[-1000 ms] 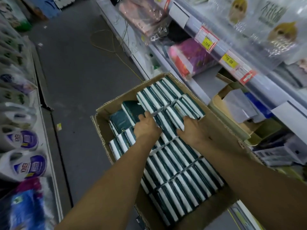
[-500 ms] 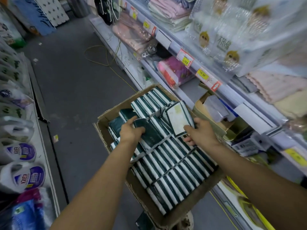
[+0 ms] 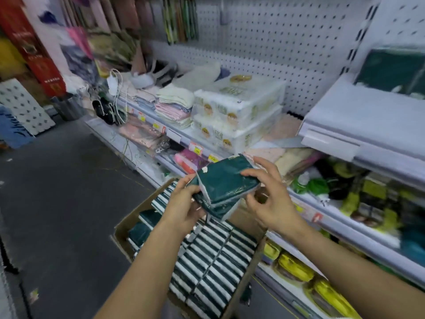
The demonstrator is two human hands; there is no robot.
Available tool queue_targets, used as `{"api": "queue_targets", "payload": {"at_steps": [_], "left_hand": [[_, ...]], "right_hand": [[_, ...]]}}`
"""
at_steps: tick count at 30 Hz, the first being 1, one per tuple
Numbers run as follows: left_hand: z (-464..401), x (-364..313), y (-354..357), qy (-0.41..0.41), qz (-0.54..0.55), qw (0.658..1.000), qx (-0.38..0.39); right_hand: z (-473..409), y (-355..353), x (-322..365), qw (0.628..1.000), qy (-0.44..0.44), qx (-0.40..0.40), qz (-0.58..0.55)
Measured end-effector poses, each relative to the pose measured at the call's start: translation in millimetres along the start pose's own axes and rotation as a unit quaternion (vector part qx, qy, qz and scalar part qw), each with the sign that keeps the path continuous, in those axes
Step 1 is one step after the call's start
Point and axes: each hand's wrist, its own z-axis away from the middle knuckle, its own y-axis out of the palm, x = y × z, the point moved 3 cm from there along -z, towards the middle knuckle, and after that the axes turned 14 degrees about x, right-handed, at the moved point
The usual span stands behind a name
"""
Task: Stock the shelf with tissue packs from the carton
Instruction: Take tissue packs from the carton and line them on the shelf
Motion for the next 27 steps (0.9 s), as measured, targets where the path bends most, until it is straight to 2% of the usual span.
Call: {"api": "queue_targets", "payload": {"at_steps": [3, 6, 8, 12, 15, 23, 25, 27], "left_hand": [[7.0, -16.1, 42.6, 0.031, -0.005, 0.999, 0.039], [11.1, -28.6, 85.8, 0.060, -0.027, 0.996, 0.063], [13.2, -33.8, 117.2, 0.077, -0.053, 0.992, 0.082], [16.0, -33.3, 185.6, 0.107, -0.080, 0.983, 0.123], [16.3, -22.1, 242.1, 0.116, -0.092, 0.976, 0.162], [7.5, 49.3, 399.2, 0.086, -0.101, 0.966, 0.221], [5.3, 68.2, 434.9, 0.076, -0.116, 0.962, 0.233], [3.4, 84.6, 466.7, 0.073, -0.137, 0.957, 0.245]], "right_hand": [[12.8, -31.1, 27.1, 0.995, 0.042, -0.045, -0.082], [28.8, -66.3, 39.8, 0.979, 0.083, -0.148, -0.116], [37.7, -92.2, 44.9, 0.965, 0.110, -0.186, -0.146], [60.6, -150.9, 47.6, 0.916, 0.185, -0.222, -0.278], [82.5, -197.2, 39.5, 0.884, 0.190, -0.250, -0.347], [174.1, -356.9, 13.0, 0.823, 0.150, -0.419, -0.353], [201.8, -398.0, 8.4, 0.828, 0.146, -0.441, -0.314], [231.2, -436.7, 7.7, 0.849, 0.158, -0.444, -0.239]]}}
